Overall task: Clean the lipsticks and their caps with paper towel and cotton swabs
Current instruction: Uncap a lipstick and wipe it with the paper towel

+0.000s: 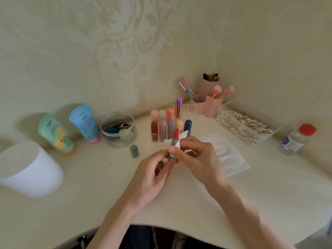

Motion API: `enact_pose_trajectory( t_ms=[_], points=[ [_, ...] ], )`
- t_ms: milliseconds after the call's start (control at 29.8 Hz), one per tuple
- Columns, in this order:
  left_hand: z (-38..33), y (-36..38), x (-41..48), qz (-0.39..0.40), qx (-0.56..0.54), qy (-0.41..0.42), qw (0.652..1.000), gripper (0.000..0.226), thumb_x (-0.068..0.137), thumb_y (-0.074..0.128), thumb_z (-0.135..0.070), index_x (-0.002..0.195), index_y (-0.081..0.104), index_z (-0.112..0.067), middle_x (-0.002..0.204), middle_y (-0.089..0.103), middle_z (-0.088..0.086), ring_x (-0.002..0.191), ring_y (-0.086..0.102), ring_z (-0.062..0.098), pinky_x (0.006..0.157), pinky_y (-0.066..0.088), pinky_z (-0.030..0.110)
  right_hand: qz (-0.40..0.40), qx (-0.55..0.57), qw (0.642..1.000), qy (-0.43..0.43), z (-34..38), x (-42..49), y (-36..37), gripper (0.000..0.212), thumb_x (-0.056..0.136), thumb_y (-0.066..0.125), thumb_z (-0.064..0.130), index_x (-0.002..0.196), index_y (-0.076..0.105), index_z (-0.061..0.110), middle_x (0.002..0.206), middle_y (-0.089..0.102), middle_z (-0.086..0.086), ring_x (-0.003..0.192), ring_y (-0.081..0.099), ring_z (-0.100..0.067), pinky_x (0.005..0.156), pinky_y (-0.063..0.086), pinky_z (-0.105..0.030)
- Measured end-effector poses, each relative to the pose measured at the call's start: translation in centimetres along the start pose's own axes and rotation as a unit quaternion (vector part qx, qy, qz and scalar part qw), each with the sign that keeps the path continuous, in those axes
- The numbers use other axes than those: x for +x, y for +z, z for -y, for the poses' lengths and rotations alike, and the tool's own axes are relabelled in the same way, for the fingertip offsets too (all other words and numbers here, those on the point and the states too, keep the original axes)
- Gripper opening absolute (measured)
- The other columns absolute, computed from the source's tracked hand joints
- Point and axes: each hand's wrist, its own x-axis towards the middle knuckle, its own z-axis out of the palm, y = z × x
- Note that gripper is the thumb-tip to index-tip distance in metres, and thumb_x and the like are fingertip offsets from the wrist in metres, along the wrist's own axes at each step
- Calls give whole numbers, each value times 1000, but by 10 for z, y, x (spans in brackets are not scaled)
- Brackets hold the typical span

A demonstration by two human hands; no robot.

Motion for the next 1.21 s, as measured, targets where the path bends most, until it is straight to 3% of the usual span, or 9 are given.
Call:
enact_pose_trajectory(
  t_ms=[168,302,369,503,637,804,939,1140,1207],
  points=[
    [-1,-1,0,21,-17,-5,1000,19,108,53,-29,114,70,-23,86,68,-4,63,54,23,58,44,42,-3,58,998,33,2,0,0,19,83,85,29,90,84,12,91,74,-15,75,67,-22,79,56,-36],
    [-2,-2,2,10,0,-1,1000,14,103,60,-29,108,72,-25,71,58,-12,59,47,17,57,35,22,-4,80,995,51,2,-1,2,20,84,85,30,93,83,13,86,78,-15,76,70,-21,73,55,-22],
    [0,-3,2,-1,-7,-9,1000,18,101,59,-34,109,73,-26,77,65,-7,63,55,22,60,42,25,4,75,996,44,2,-2,2,20,85,84,32,92,83,13,83,78,-12,73,69,-17,71,53,-21],
    [1,-3,3,-11,-64,-24,998,22,102,55,-29,104,73,-18,84,70,-4,65,54,7,63,45,22,62,33,998,-7,1,-1,1,24,100,69,22,81,77,10,71,65,5,68,55,-5,69,43,-15],
    [-5,-5,2,-11,-62,-8,998,21,106,52,-17,96,71,-20,80,67,-5,61,51,9,61,42,21,82,30,996,-20,1,0,-1,28,104,63,16,82,75,6,73,61,0,69,53,-5,71,42,-15],
    [-4,-4,4,-38,-106,-34,993,15,105,56,-8,114,65,-17,88,74,0,53,53,17,55,46,26,65,61,996,11,-4,1,3,16,99,70,20,100,82,9,77,69,-2,74,60,-14,77,50,-25],
    [-1,-4,4,-70,-137,-58,986,12,101,61,-8,96,50,-10,89,77,11,46,48,22,50,42,27,63,67,996,21,-5,1,4,17,99,71,21,101,82,8,77,69,-3,74,58,-14,75,48,-23],
    [-10,-3,2,-38,-162,-36,985,9,100,58,-12,100,51,-7,88,76,12,66,63,10,60,47,21,49,102,993,19,-2,-2,8,23,99,73,25,88,80,6,78,60,-17,73,53,-18,75,45,-30],
    [-9,-3,2,-29,-131,-34,990,17,96,65,-22,106,55,-12,95,76,7,76,68,16,66,52,26,23,124,991,31,-2,-3,8,22,96,75,27,93,82,6,82,66,-18,74,59,-22,77,51,-33]
  ],
)
